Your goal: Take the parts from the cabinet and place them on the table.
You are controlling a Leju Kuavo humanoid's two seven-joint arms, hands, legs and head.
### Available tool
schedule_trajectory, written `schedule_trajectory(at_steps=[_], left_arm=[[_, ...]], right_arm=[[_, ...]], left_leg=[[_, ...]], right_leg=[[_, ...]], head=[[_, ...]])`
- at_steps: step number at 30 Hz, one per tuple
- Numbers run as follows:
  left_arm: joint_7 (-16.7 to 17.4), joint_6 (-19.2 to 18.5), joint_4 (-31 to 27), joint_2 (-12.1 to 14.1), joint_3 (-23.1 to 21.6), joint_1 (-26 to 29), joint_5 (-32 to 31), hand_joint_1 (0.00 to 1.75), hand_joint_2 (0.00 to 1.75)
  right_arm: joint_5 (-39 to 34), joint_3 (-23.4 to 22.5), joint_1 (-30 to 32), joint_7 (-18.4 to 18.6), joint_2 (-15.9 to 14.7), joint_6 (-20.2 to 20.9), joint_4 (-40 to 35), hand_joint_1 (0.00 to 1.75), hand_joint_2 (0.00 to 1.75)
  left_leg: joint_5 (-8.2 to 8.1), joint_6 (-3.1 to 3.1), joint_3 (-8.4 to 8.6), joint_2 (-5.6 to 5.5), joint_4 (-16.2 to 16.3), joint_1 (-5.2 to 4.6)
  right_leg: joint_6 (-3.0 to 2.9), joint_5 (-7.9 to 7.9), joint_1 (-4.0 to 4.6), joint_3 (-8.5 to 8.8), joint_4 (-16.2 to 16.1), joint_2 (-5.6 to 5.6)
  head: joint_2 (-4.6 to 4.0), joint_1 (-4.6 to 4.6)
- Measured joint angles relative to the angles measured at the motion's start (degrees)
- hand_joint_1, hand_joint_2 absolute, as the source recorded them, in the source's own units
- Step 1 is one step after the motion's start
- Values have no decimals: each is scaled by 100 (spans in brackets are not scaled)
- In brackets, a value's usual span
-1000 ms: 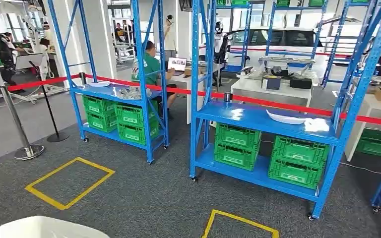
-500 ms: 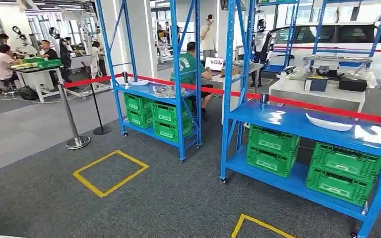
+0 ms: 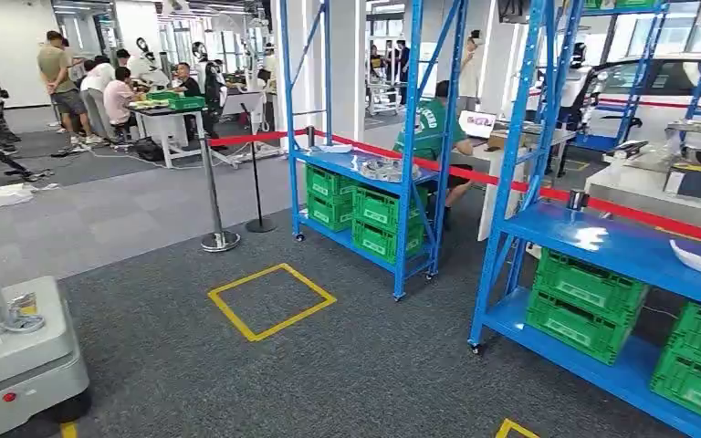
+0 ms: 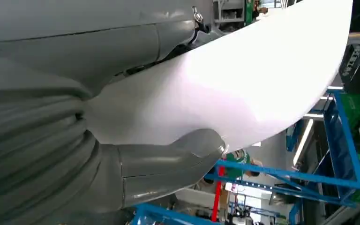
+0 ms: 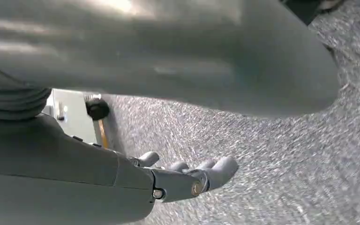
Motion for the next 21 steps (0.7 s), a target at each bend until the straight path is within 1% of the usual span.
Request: schedule_trajectory(at_steps=[1,2,3,4,5,6,7,8,10,11,12,13,14,15,16,17,18,19,20,21], left_arm=[[0,-11,2,-2,2,2,11,175,175],[-4,-32,4,-7,2,-1,33,175,175],[-7,-50,7,-11,2,-9,37,175,175],[-4,-68,13,-13,2,-26,44,175,175],[0,-81,20,-26,0,-53,48,175,175],[4,-94,26,-42,-2,-89,57,175,175],[19,-107,31,-46,-7,-128,68,175,175],[17,-114,26,-50,-11,-144,72,175,175],[28,-114,26,-70,-17,-140,70,175,175],[31,-114,24,-76,-17,-128,63,175,175],[28,-114,22,-76,-17,-112,39,175,175],[15,-105,17,-79,-17,-113,0,175,175],[9,-105,24,-81,-26,-133,-46,175,175],[-2,-120,33,-87,-48,-147,-83,175,175],[-29,-144,50,-94,-88,-148,-145,175,175],[-87,-173,76,-96,-124,-147,-231,175,175],[-142,-181,94,-96,-160,-148,-322,175,175],[-184,-184,107,-96,-195,-153,-378,175,175],[-205,-190,120,-98,-232,-166,-418,175,175],[-208,-206,131,-101,-262,-191,-431,175,175]], right_arm=[[-4,2,7,37,0,11,0,0,0],[-35,2,12,72,-2,31,-2,0,0],[-55,2,13,96,-2,31,-2,0,0],[-66,2,6,127,-2,28,-2,0,0],[-96,2,4,136,-9,20,-2,0,0],[-105,2,10,144,-18,0,-2,0,0],[-105,2,6,153,-17,-11,-2,0,0],[-105,2,3,157,-20,-13,-2,0,0],[-107,2,-8,160,-20,-13,-2,0,0],[-114,2,-6,145,-18,-7,-2,0,0],[-147,2,1,103,-13,0,-2,0,0],[-181,2,5,50,-15,4,-2,0,0],[-206,0,25,13,-22,6,-2,0,0],[-212,0,51,15,-31,13,-2,0,0],[-225,0,69,28,-42,13,-2,0,0],[-236,-2,81,48,-48,13,-2,0,0],[-247,-4,83,72,-50,11,-2,0,0],[-262,-4,81,94,-50,9,-2,0,0],[-282,-4,78,118,-50,-15,-2,0,0],[-304,-7,78,111,-48,-31,-2,0,0]], left_leg=[[4,4,-13,-89,13,-3],[4,2,-14,-187,26,-2],[7,-3,-13,-265,36,0],[6,-18,-13,-352,51,4],[-2,-44,-18,-426,74,11],[-3,-75,-41,-474,92,13],[-8,-128,-76,-559,117,0],[14,-165,-93,-591,100,11],[37,-216,-126,-651,60,31],[54,-260,-146,-709,39,31],[41,-265,-146,-629,80,33],[-85,-272,-210,-220,234,4],[-320,-290,-374,-25,571,6],[-547,-310,-568,48,994,16],[-742,-325,-772,75,1440,25],[-827,-341,-912,83,1742,30],[-769,-349,-924,93,1777,38],[-604,-356,-809,113,1575,42],[-365,-356,-577,158,1144,47],[-141,-356,-305,267,641,52]], right_leg=[[-8,-6,3,-127,218,6],[-21,147,5,-97,112,16],[-35,367,2,37,-203,25],[-52,651,-4,269,-726,69],[-64,898,-16,521,-1271,234],[-71,821,-32,607,-1489,537],[-82,849,-5,602,-1529,474],[-100,854,2,598,-1523,415],[-146,860,43,604,-1523,363],[-188,876,31,616,-1550,299],[-253,923,-14,641,-1614,211],[-294,935,-9,653,-1636,144],[-317,942,0,651,-1637,70],[-324,939,11,647,-1636,-12],[-332,933,19,643,-1636,-109],[-337,929,26,636,-1635,-198],[-334,925,28,637,-1634,-285],[-326,917,27,639,-1633,-361],[-312,907,26,648,-1628,-438],[-289,892,23,664,-1622,-506]], head=[[0,2],[0,0],[0,0],[0,0],[0,0],[0,-2],[0,2],[0,-2],[0,0],[0,0],[0,-2],[0,-9],[0,-9],[0,-7],[0,-9],[0,-9],[0,-7],[0,-9],[0,-9],[0,-9]])
